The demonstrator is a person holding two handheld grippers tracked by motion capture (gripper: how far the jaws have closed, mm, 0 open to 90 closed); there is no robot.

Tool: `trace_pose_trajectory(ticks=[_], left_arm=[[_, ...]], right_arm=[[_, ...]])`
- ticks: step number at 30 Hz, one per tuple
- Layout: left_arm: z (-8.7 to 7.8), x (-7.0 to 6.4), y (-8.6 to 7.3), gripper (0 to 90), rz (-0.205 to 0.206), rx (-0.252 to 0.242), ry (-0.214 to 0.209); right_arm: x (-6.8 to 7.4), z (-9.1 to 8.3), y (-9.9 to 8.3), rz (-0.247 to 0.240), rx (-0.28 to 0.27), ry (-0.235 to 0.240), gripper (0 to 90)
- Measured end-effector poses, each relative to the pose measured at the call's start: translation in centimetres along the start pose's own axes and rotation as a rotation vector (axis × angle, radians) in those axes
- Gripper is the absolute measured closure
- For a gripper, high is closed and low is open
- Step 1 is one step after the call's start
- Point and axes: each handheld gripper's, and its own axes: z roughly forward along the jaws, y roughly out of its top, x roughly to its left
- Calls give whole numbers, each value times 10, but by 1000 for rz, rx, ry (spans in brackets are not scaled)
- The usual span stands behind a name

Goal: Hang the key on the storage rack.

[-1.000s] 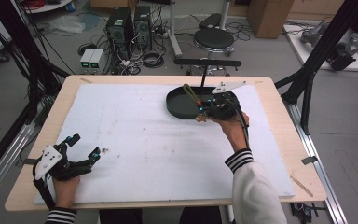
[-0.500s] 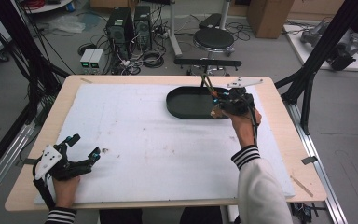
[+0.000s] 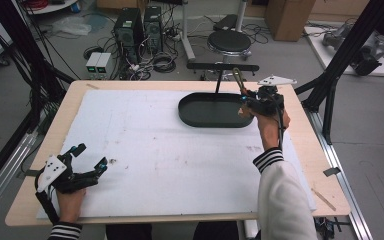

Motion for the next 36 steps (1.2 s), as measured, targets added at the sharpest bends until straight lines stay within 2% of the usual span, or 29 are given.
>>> trace_pose_trajectory(ticks=[10, 17, 24, 36], left_arm=[[1, 0, 0, 82, -1, 3, 1], [1, -1, 0, 82, 4, 2, 0], [0, -1, 0, 82, 9, 3, -1], [0, -1, 0, 82, 10, 4, 1]], right_arm=[[-24, 0, -5, 58, -19, -81, 741], [-33, 8, -9, 86, -27, -125, 741], [-39, 18, -14, 121, -28, -147, 740], [-46, 29, -19, 149, -24, -171, 740]])
